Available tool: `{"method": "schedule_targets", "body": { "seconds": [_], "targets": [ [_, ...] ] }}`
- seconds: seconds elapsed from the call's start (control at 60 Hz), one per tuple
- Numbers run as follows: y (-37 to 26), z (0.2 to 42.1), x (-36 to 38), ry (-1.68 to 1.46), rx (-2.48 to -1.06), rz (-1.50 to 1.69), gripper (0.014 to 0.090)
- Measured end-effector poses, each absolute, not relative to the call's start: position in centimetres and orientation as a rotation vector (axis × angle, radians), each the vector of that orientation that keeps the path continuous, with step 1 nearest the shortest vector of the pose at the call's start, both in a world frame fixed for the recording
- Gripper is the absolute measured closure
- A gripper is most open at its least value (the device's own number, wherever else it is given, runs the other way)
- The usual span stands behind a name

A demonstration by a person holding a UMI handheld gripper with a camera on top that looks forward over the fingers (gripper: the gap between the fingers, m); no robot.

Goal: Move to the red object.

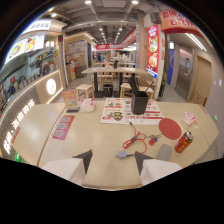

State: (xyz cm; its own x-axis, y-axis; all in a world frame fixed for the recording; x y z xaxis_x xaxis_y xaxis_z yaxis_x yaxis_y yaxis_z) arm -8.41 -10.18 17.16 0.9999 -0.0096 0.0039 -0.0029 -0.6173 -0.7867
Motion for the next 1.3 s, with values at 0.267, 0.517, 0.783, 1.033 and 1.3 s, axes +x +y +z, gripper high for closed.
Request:
{"method": "schedule_targets", "body": {
  "seconds": [0.267, 0.517, 0.783, 1.033, 1.3],
  "targets": [
    [-11.3, 17.8, -3.5, 0.068, -2.251, -0.036, 0.0207],
    [-9.2, 20.0, 4.7, 0.074, -2.239, -0.076, 0.0203],
    [-4.3, 20.8, 14.7, 0.078, -2.229, -0.117, 0.0202],
    [1.3, 18.4, 21.0, 0.086, -2.265, -0.104, 0.0209],
    [6.5, 14.4, 24.2, 0.101, -2.300, -0.091, 0.0207]
  ]
}}
